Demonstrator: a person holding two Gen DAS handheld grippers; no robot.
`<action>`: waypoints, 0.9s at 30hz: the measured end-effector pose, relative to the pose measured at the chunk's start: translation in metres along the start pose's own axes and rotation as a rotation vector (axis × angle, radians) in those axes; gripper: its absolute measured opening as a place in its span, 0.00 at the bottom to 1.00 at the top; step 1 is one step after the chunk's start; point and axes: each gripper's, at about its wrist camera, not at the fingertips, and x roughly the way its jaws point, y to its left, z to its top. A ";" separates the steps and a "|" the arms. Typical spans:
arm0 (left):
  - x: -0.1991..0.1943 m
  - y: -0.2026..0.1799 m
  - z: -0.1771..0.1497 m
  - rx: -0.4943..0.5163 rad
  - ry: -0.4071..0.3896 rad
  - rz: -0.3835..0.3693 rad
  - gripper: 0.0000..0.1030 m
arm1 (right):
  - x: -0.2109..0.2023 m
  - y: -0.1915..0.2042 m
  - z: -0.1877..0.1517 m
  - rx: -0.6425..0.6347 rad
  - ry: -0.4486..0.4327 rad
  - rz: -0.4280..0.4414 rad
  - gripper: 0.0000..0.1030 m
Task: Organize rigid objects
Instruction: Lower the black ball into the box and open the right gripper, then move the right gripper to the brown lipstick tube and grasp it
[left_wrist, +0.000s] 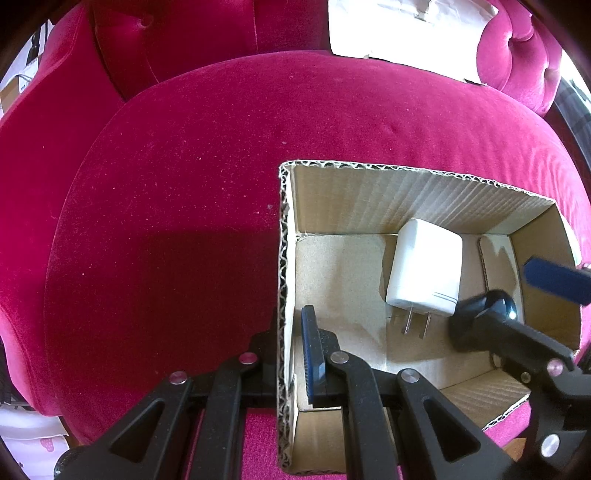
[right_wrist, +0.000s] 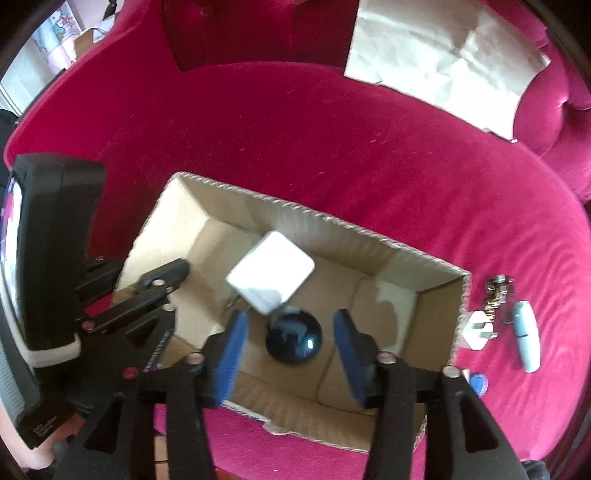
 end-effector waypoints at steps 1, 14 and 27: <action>0.000 0.000 0.000 0.000 0.000 0.000 0.09 | -0.001 0.000 0.001 -0.005 -0.006 -0.014 0.61; -0.001 0.001 0.002 0.000 0.001 0.002 0.09 | -0.008 -0.023 0.000 0.037 -0.040 -0.060 0.99; -0.002 0.000 0.004 -0.003 0.005 0.007 0.09 | -0.041 -0.042 -0.009 0.038 -0.109 -0.046 0.99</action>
